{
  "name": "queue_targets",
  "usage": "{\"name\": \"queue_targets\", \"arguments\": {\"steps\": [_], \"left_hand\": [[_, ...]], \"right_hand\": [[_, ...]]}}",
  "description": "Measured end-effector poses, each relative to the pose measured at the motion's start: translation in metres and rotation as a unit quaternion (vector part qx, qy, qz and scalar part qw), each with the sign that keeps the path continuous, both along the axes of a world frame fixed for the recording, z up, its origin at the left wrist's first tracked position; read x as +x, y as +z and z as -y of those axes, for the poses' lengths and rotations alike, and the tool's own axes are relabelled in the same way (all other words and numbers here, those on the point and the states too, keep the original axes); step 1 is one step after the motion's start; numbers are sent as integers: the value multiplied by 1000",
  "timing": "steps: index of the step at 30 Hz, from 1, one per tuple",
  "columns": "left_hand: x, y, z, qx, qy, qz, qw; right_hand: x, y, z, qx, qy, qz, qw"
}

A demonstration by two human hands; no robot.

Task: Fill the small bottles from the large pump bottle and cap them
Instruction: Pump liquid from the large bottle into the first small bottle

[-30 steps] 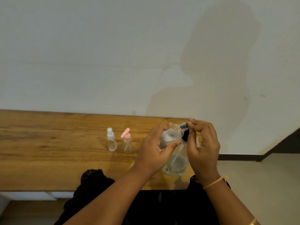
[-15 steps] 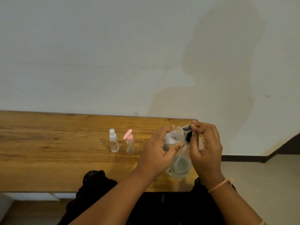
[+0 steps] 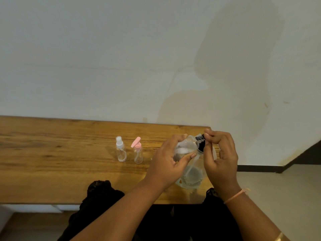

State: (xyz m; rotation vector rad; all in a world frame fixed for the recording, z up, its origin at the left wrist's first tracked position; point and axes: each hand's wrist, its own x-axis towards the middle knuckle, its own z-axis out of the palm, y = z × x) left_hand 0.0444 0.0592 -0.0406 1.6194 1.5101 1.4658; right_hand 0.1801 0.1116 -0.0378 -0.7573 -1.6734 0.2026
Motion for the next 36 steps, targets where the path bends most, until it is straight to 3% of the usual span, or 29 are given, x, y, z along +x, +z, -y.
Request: {"name": "queue_targets", "arguments": {"steps": [10, 17, 25, 36], "left_hand": [[2, 6, 1, 29, 3, 47, 998], [1, 3, 0, -10, 5, 2, 1000], [1, 8, 4, 24, 8, 18, 1000], [0, 3, -2, -10, -8, -1, 1000]], "right_hand": [[-5, 11, 4, 12, -17, -3, 1000], [-4, 2, 1, 2, -9, 7, 1000], [-5, 12, 7, 27, -33, 24, 999], [2, 1, 0, -4, -7, 9, 1000]]}}
